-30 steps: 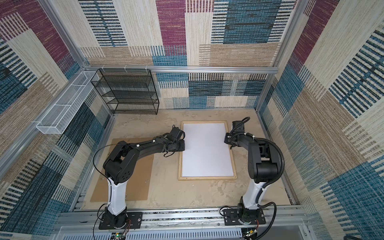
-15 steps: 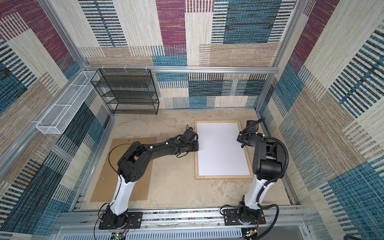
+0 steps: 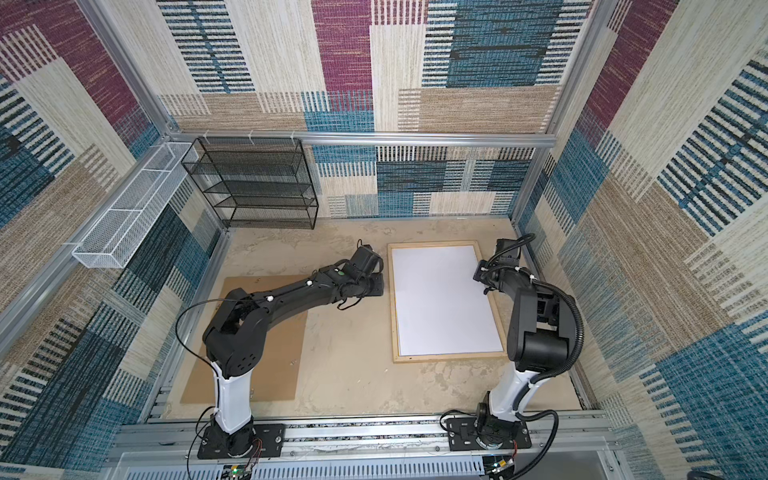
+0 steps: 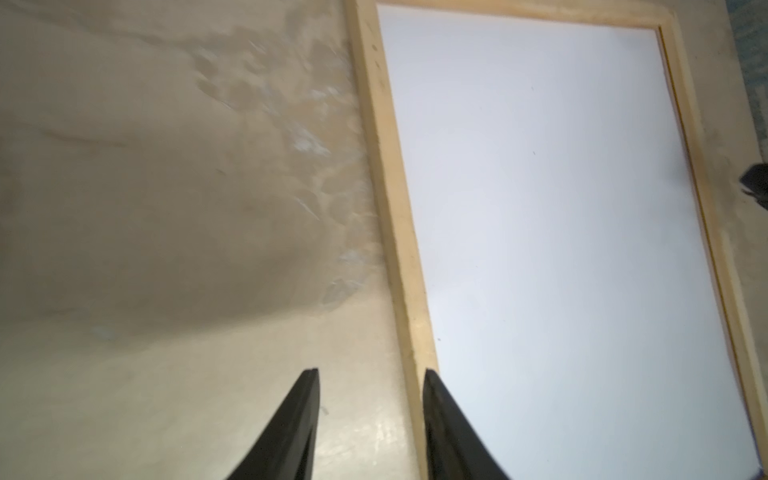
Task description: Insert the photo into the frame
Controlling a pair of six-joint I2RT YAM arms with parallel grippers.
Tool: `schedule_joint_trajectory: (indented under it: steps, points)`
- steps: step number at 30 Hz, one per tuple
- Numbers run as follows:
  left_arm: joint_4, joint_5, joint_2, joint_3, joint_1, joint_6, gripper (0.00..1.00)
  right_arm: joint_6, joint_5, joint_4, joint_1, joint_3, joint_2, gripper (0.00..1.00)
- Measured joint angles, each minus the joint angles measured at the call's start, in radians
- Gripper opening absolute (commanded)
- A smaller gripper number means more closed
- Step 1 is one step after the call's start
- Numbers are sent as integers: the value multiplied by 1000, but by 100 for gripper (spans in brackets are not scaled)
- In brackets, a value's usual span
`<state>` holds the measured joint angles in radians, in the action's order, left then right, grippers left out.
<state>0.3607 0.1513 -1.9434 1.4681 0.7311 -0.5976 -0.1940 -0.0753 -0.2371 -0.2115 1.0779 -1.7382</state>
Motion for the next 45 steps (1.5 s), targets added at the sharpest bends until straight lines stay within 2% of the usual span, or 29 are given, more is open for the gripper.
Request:
schedule_joint_trajectory:
  steps: [4, 10, 16, 21, 30, 34, 40, 45]
  points:
    - [118, 92, 89, -59, -49, 26, 48, -10, -11, 7, 0, -22, 54, 58]
    - [289, 209, 238, -288, -184, 20, 49, -34, -100, 40, 19, -93, 170, 58]
    - [351, 237, 315, -451, -287, 14, 47, -34, -161, 72, 88, -80, 170, 58]
    - [336, 208, 296, -503, -308, 14, 45, -29, -177, 73, 106, -74, 151, 58]
    - [339, 157, 228, -478, -313, 19, 40, -26, -188, 76, 143, -61, 153, 58]
    - [329, 153, 188, -435, -284, 18, 40, -27, -210, 85, 193, -61, 148, 58]
    - [158, 26, 65, -298, -215, -6, 39, -46, -242, 106, 320, -31, 98, 58]
    - [44, -37, -29, -187, -185, -9, 39, -71, -276, 125, 418, -3, 54, 58]
